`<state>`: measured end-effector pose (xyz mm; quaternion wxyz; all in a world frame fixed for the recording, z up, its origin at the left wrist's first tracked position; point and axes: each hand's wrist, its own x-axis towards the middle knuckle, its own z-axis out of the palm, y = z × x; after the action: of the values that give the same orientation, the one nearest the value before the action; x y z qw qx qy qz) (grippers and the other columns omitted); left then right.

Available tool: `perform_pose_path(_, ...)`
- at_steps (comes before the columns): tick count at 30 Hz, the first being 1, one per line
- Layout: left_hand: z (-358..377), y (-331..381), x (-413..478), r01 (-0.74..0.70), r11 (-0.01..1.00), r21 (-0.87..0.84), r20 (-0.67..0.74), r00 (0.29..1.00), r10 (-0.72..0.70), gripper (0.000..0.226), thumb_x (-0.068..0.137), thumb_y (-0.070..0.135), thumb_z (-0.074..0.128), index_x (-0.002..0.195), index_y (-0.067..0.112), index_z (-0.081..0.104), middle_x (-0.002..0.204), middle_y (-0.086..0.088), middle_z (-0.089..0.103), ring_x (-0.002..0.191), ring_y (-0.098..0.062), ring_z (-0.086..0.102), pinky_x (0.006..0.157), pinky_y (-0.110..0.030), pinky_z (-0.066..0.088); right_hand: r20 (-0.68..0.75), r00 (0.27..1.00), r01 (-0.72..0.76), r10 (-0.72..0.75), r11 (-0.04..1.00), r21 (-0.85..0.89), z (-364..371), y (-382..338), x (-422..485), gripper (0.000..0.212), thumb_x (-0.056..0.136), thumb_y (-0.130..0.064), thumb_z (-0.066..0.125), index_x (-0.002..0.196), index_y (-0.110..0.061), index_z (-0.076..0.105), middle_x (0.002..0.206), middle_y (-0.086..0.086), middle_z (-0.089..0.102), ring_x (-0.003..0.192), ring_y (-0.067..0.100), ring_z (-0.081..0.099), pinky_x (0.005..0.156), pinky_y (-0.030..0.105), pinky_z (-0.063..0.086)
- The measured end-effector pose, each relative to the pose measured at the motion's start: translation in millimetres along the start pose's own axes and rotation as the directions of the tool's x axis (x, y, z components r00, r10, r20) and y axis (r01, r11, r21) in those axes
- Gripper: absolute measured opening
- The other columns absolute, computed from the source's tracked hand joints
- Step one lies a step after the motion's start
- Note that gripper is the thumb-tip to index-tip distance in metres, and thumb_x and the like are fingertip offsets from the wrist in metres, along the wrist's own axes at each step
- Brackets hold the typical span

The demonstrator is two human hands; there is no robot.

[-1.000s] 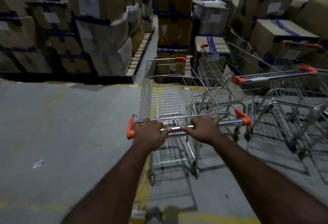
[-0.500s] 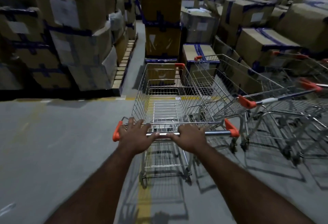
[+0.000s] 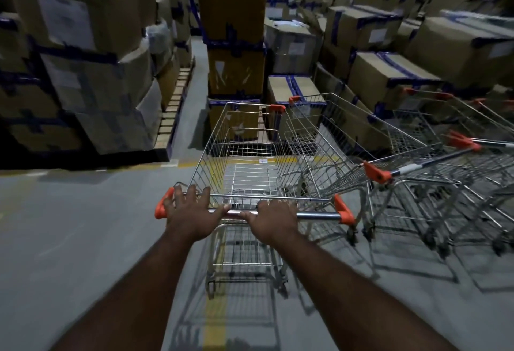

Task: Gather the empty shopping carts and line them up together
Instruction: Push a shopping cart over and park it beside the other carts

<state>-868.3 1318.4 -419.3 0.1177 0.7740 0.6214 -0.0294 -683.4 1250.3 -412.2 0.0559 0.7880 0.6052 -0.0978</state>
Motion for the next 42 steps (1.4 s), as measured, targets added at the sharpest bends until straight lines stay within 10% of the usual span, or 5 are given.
perform_pose_path(7,-20,38,-2,-0.023,0.991,0.133,0.073,0.997,0.013,0.077,0.099,0.071,0.020,0.162,0.034,-0.002,0.170,-0.010,-0.011,0.154,-0.036,-0.018,0.117,-0.069,-0.010,0.213,0.971,0.055,-0.106,0.972,0.230,-30,26,13,0.050,0.104,-0.050,0.041,0.138,-0.015,0.050,0.140,0.014,0.056,0.126,0.031,0.053,0.102,0.044,0.042)
perform_pose_path(16,-84,160,9,-0.291,0.945,0.149,-0.052,0.952,0.302,0.069,0.099,0.067,0.033,0.157,0.029,0.030,0.166,-0.007,0.025,0.154,-0.033,0.013,0.119,-0.059,0.019,-0.053,0.995,0.099,-0.088,0.966,0.237,-95,102,-8,0.065,0.099,-0.058,0.046,0.150,-0.017,0.042,0.155,0.011,0.043,0.140,0.029,0.042,0.111,0.046,0.039)
perform_pose_path(23,-139,325,-34,-0.561,0.818,0.129,-0.193,0.795,0.575,0.059,0.091,0.063,0.037,0.126,0.023,0.061,0.129,-0.012,0.065,0.118,-0.032,0.059,0.094,-0.046,0.050,-0.314,0.949,0.034,0.040,0.974,0.226,-166,238,-80,0.051,0.097,-0.048,0.047,0.140,-0.021,0.051,0.145,0.013,0.049,0.137,0.034,0.043,0.110,0.054,0.037)
perform_pose_path(42,-151,818,-300,-0.911,0.373,0.178,-0.301,0.311,0.902,0.058,0.097,0.063,0.047,0.139,0.024,0.055,0.141,-0.009,0.058,0.129,-0.029,0.052,0.098,-0.045,0.049,-0.509,0.662,-0.518,0.551,0.826,0.221,-228,709,-429,0.072,0.095,-0.064,0.050,0.151,-0.020,0.039,0.156,0.007,0.040,0.143,0.027,0.036,0.111,0.048,0.036)
